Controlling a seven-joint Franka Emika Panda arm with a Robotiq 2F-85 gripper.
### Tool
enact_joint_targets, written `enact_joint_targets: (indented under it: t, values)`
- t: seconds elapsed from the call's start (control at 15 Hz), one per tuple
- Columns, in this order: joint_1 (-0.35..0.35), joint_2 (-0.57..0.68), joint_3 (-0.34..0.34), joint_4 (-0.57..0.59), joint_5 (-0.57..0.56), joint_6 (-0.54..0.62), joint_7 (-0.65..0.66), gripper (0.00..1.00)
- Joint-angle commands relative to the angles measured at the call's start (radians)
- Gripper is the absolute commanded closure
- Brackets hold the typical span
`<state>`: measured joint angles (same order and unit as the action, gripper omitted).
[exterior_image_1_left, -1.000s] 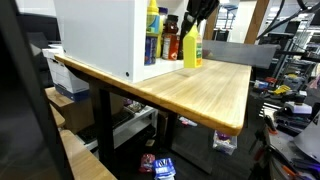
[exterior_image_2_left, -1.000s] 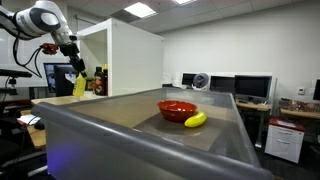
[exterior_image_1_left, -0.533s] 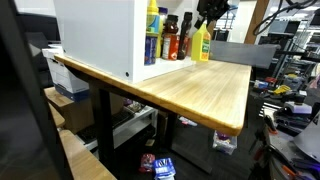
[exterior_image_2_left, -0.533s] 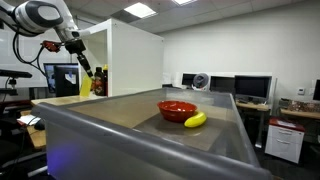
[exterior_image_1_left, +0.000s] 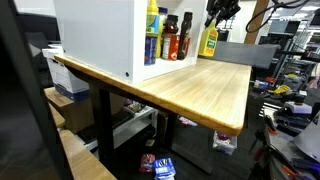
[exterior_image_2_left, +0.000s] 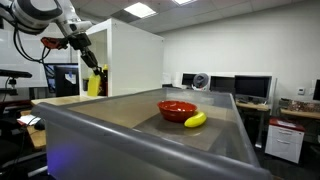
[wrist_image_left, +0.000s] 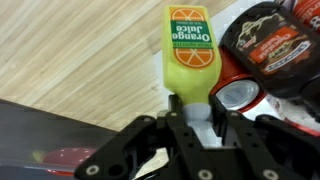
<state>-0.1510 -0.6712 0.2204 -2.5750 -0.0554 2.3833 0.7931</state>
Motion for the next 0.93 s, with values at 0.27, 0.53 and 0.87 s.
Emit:
enact_joint_targets:
  t: [0.27,0.53,0.87]
  values:
    - [-0.165,-0.082,0.076,-0.020,-0.098,-0.088,0.329,0.92]
    - [-0.220,-0.060,0.103,0.008,-0.165,-0.154,0.491,0.92]
    - [-0.257,-0.020,0.098,0.053,-0.243,-0.228,0.676,0.92]
